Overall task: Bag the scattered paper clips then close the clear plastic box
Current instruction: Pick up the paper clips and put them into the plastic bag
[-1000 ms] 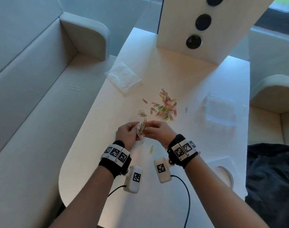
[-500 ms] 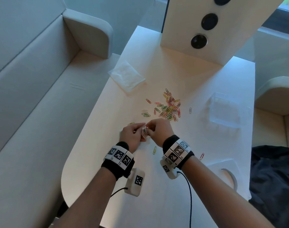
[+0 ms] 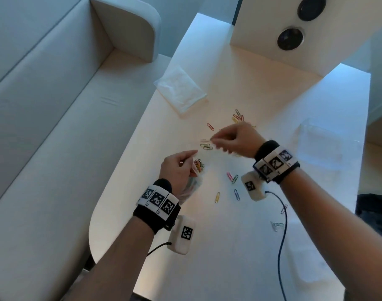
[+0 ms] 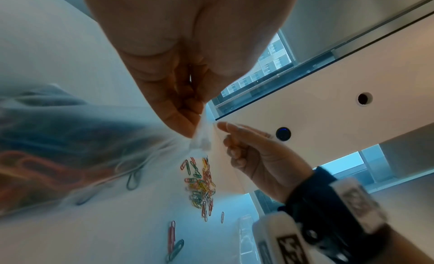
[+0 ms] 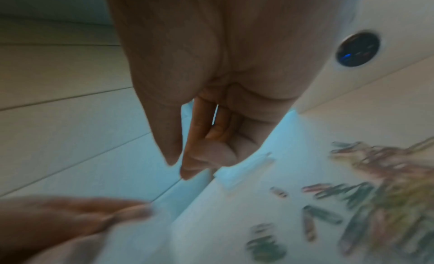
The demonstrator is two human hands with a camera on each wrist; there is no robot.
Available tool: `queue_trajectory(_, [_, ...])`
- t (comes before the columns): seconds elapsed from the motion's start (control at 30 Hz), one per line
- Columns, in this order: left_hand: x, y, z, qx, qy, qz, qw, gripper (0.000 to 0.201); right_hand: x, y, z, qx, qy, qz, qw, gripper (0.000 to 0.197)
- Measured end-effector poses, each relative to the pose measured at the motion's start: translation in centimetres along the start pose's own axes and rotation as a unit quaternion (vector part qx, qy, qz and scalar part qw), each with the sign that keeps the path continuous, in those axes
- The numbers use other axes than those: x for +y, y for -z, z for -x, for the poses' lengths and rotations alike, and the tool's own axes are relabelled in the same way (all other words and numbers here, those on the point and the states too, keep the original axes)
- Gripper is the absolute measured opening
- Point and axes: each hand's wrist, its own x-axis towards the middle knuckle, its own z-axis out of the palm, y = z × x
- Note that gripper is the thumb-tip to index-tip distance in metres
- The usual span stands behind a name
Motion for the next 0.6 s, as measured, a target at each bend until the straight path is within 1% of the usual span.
queue_trajectory(0.03, [-0.1,0.1,-0.1,-0.001,0.003,0.004,1.000,0.025,1.1,0.8,-1.2,0.038,-0.014,0.037,0.999,0.018])
queue_trajectory(0.07, [-0.2,0.2,-0.2,-0.002,0.006,0.010,1.000,0.025,2.5,1.6,-2.6,0.074,-0.033,0.104,0.991,0.021])
queue_trajectory(0.1, [-0.2,0.3,-0.3,-0.004,0.009,0.014,1.000,0.024,4.0,2.4,-4.0,0.090,-0.057,0.184,0.977,0.028])
queue_trajectory(0.13, [-0.2,0.4,-0.2,-0.004,0.010,0.017,1.000,0.024,5.4,2.8,-5.3,0.076,-0.086,0.253,0.961,0.037])
queue_trajectory(0.17, [-0.1,0.5,-0.1,-0.007,0.010,0.020,1.000,0.024,6.5,3.2,-6.1,0.045,-0.114,0.299,0.946,0.047])
queue_trajectory(0.23, [-0.2,0.7,-0.1,-0.005,0.012,0.025,1.000,0.024,8.1,3.3,-7.6,-0.023,-0.135,0.333,0.933,0.063])
queue_trajectory(0.27, [-0.1,0.7,0.0,-0.005,0.011,0.031,0.999,0.024,8.4,3.3,-7.6,-0.044,-0.134,0.343,0.929,0.065])
queue_trajectory(0.3, [0.0,0.8,0.2,-0.004,0.011,0.039,0.999,0.024,8.8,3.0,-7.4,-0.053,-0.130,0.354,0.925,0.064])
queue_trajectory(0.4, [0.2,1.0,0.2,0.001,0.010,0.061,0.998,0.024,9.4,2.4,-6.2,-0.019,-0.124,0.370,0.921,0.063])
queue_trajectory(0.53, [0.2,1.0,0.3,0.005,0.011,0.073,0.997,0.023,10.1,1.4,-4.2,0.020,-0.094,0.366,0.926,0.047])
queue_trajectory(0.6, [0.1,0.8,0.6,0.001,0.013,0.077,0.997,0.023,10.2,0.7,-3.1,0.052,-0.074,0.370,0.925,0.035])
